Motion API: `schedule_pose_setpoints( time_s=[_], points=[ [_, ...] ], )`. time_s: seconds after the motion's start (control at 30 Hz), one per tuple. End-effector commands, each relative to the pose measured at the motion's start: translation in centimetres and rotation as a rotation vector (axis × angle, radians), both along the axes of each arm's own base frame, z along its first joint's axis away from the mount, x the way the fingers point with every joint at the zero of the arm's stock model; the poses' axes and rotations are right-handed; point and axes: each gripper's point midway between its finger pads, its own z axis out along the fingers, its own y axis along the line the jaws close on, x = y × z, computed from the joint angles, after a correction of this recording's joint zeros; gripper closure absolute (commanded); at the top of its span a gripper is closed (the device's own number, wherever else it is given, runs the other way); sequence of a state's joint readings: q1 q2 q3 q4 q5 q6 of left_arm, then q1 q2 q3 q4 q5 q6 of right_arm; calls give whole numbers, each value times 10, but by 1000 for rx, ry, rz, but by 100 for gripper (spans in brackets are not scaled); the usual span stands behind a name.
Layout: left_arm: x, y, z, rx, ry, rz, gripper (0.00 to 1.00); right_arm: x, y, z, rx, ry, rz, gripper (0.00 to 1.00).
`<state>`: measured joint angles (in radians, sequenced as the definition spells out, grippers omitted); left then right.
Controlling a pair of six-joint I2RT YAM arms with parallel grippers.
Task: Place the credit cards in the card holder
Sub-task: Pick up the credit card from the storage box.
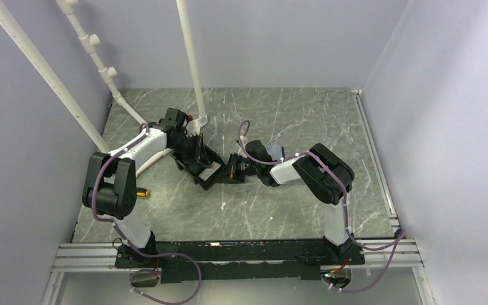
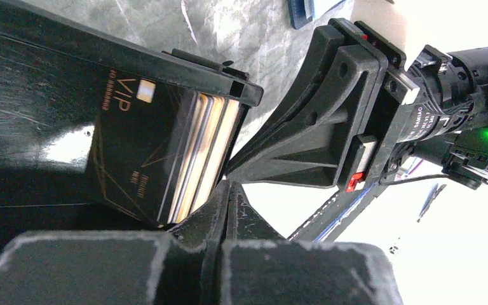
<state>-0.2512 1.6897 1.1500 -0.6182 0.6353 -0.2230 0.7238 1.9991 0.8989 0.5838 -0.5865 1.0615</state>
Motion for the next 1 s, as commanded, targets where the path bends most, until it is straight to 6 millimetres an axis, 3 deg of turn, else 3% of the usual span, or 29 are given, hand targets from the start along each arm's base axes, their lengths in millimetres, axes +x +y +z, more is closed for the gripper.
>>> schedule_pose_setpoints(
  time_s=[0.0, 0.07, 0.13, 0.23, 0.47, 0.7, 0.97],
  points=[
    [-4, -2, 14, -21, -25, -20, 100, 10, 9, 10, 27, -59, -1, 94],
    [-2, 0, 13, -2, -26, -11, 94, 10, 9, 10, 25, -59, 0, 94],
    [1, 4, 12, 25, -28, -1, 76, 10, 9, 10, 25, -62, -1, 95],
    [4, 6, 6, 53, -10, 11, 59, 10, 9, 10, 25, -63, 0, 95],
    [9, 9, -9, 87, 14, 14, 37, 10, 7, 11, 16, -77, -4, 95],
    [20, 15, -16, 147, 13, -6, 25, 11, 8, 10, 14, -74, -1, 95],
    [5, 10, -39, 111, 107, -34, 16, 12, 9, 9, 8, -74, 7, 95]
  ],
)
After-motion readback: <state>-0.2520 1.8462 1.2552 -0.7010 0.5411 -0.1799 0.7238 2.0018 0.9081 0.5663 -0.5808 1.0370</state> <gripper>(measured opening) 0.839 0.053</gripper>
